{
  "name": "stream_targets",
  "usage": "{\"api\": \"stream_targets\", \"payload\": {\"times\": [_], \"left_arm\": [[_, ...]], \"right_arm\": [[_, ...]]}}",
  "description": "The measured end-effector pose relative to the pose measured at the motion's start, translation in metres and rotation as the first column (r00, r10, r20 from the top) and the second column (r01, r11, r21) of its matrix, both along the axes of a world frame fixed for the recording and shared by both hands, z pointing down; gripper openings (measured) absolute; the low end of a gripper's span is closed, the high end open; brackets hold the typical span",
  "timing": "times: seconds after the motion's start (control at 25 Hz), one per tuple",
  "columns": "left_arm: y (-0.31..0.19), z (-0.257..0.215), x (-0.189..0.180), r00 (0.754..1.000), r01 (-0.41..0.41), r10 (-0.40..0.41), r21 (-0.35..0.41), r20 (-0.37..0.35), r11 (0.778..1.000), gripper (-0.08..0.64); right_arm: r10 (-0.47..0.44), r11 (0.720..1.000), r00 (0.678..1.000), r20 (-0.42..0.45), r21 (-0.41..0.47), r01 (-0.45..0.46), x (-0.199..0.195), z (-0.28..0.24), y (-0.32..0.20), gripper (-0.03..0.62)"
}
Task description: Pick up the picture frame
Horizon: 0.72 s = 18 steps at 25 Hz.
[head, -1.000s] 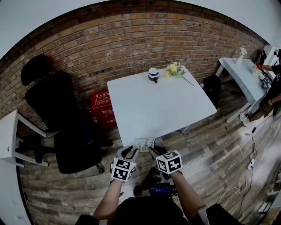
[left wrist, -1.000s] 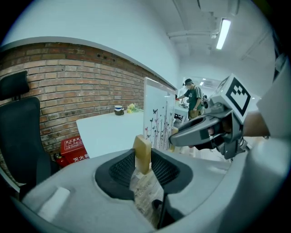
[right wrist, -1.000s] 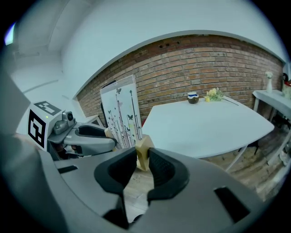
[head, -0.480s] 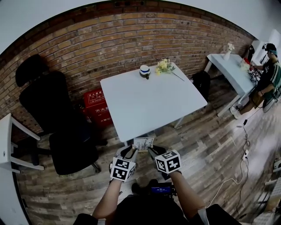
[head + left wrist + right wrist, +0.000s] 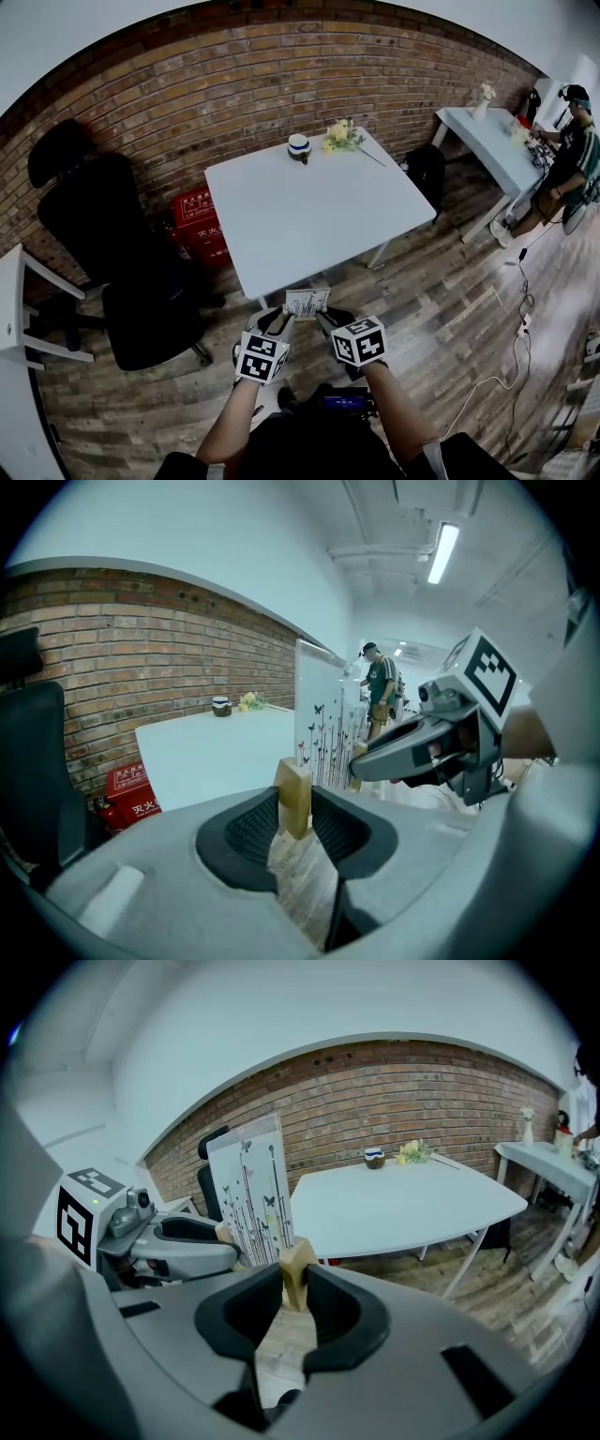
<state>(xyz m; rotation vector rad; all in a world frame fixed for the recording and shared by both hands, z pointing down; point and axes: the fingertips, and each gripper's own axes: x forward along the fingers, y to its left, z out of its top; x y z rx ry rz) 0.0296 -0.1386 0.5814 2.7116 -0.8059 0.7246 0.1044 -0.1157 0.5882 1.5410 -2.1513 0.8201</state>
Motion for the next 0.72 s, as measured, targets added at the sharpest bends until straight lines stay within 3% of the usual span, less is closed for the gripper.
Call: {"api": "stream_targets", "payload": {"times": [0.72], "left_arm": [[0.01, -0.012, 0.028, 1.0, 0.001, -0.002, 0.036, 0.021, 0.999, 0.117]], "right_arm": [[-0.005, 0.999, 1.0, 0.017, 0.035, 0.005, 0.029, -0.009, 0.009, 0.089]]}}
